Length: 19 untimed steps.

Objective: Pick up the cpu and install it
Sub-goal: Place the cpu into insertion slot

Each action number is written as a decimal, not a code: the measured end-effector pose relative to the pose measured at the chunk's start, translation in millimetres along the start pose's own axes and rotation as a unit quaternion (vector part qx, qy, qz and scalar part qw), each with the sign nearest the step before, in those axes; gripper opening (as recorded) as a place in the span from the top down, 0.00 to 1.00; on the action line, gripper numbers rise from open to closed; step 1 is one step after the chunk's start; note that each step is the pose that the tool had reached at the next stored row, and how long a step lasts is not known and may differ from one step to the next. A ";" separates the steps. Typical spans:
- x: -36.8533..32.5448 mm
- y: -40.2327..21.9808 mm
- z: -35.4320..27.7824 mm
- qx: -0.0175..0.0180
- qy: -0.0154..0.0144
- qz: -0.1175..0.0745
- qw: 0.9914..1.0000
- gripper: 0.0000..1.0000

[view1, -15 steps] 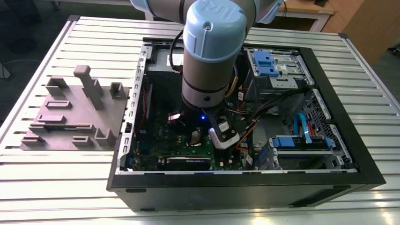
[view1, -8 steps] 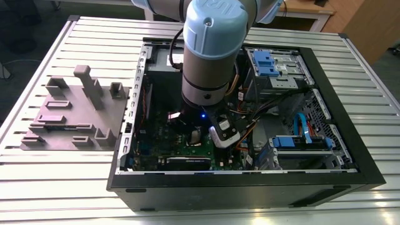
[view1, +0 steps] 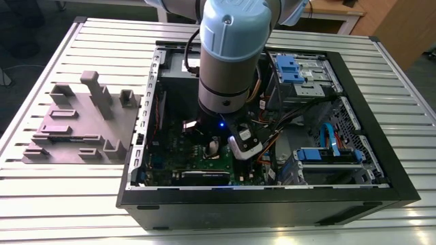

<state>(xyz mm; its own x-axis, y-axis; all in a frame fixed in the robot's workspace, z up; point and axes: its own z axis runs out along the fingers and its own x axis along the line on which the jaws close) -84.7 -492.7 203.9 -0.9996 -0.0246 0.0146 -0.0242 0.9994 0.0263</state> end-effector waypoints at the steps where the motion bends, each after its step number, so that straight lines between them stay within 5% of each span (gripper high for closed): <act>1: 0.0 0.0 0.0 0.000 0.000 0.000 1.000 0.68; 12: -0.1 -0.5 2.7 0.000 0.000 -0.001 1.000 0.60; 19: 0.0 -0.6 3.5 0.000 0.001 -0.043 0.999 0.60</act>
<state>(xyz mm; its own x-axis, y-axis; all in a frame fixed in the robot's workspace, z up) -84.7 -493.2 200.4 -0.9937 -0.1109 0.0146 -0.1105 0.9935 0.0271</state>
